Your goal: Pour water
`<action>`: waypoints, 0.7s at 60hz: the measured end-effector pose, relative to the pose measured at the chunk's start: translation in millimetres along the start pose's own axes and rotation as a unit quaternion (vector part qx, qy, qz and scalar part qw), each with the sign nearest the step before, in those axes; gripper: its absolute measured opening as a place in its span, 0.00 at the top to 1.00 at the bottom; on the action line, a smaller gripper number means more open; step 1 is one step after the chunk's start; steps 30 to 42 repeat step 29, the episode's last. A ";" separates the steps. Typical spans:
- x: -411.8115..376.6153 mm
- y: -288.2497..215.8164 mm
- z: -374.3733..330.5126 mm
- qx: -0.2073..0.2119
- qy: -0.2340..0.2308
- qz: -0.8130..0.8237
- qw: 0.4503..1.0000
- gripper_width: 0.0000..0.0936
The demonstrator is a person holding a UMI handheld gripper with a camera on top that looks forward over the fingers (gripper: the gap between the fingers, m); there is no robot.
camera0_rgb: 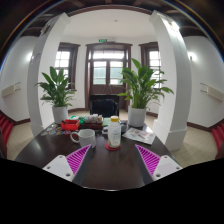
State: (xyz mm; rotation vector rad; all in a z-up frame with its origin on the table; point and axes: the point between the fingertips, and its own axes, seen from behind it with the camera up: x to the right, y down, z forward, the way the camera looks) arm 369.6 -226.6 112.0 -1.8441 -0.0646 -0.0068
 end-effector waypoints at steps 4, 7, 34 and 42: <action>2.1 -13.3 -10.2 0.016 0.007 0.004 1.000 0.08; 0.6 -22.8 -18.0 0.025 0.008 0.008 1.000 0.08; 0.2 -40.5 -35.6 0.050 0.023 -0.001 0.998 0.09; 0.2 -40.5 -35.6 0.050 0.023 -0.001 0.998 0.09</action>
